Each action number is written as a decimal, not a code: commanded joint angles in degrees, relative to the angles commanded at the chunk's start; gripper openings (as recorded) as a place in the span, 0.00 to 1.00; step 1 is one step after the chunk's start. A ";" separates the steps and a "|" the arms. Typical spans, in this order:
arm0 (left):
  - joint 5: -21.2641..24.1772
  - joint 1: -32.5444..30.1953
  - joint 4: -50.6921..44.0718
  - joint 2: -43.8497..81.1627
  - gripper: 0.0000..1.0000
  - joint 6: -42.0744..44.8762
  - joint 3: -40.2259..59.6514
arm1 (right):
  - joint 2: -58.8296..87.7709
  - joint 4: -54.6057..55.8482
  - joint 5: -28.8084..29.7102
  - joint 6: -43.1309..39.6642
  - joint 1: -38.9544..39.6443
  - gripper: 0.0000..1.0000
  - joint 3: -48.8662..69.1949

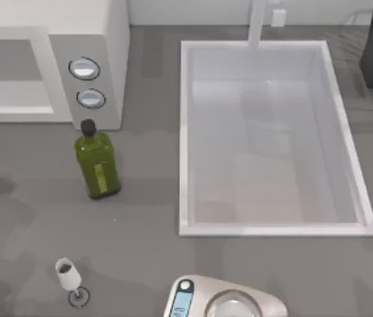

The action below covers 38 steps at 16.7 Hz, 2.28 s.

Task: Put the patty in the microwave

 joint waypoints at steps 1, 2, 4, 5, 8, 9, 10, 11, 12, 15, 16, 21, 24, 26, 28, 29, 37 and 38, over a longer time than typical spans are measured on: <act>0.00 0.32 -2.15 2.67 1.00 1.39 1.65 | 0.00 0.00 0.00 0.00 0.00 1.00 0.00; 0.00 0.60 -3.97 4.75 1.00 2.61 3.10 | 0.00 0.00 0.00 0.00 0.00 1.00 0.00; 0.00 1.01 -6.43 7.26 1.00 4.36 5.19 | 0.00 0.00 0.00 0.00 0.00 1.00 0.00; 0.00 1.09 -6.93 7.71 1.00 4.76 5.65 | 0.00 0.00 0.00 0.00 0.00 1.00 0.00; 0.00 1.09 -6.94 7.72 1.00 4.76 5.65 | 0.00 0.00 0.00 0.00 0.00 1.00 0.00; -0.01 0.83 -6.79 7.51 1.00 4.68 5.46 | 0.00 0.00 0.00 0.00 0.00 1.00 0.00; -0.01 0.85 -6.63 7.62 1.00 4.67 5.35 | 0.00 0.00 0.00 0.00 0.00 1.00 0.00; -0.01 0.90 -5.90 8.07 1.00 4.65 4.92 | 0.00 0.00 0.00 0.00 0.00 1.00 0.00; -0.01 0.93 -4.57 8.78 1.00 4.67 4.20 | 0.00 0.00 0.00 0.00 0.00 1.00 0.00; -0.02 1.10 2.98 12.50 1.00 4.80 0.69 | 0.00 0.00 0.00 0.00 0.00 1.00 0.00; -0.02 1.12 6.22 14.03 1.00 4.89 -0.76 | 0.00 0.00 0.00 0.00 0.00 1.00 0.00; -0.03 1.30 16.40 19.45 1.00 5.16 -5.90 | 0.00 0.00 0.00 0.00 0.00 1.00 0.00; -0.03 1.31 16.66 19.61 1.00 5.16 -6.05 | 0.00 0.00 0.00 0.00 0.00 1.00 0.00; -0.03 1.31 16.66 19.61 0.92 5.16 -6.05 | 0.00 0.00 0.00 0.00 0.00 1.00 0.00; -0.03 1.31 16.66 19.61 0.77 5.16 -6.05 | 0.00 0.00 0.00 0.00 0.00 1.00 0.00; -0.03 1.31 16.66 19.61 0.70 5.16 -6.05 | 0.00 0.00 0.00 0.00 0.00 1.00 0.00; -0.03 1.31 16.66 19.61 0.10 5.16 -6.05 | 0.00 0.00 0.00 0.00 0.00 1.00 0.00; -0.03 1.31 16.66 19.61 0.02 5.16 -6.05 | 0.00 0.00 0.00 0.00 0.00 1.00 0.00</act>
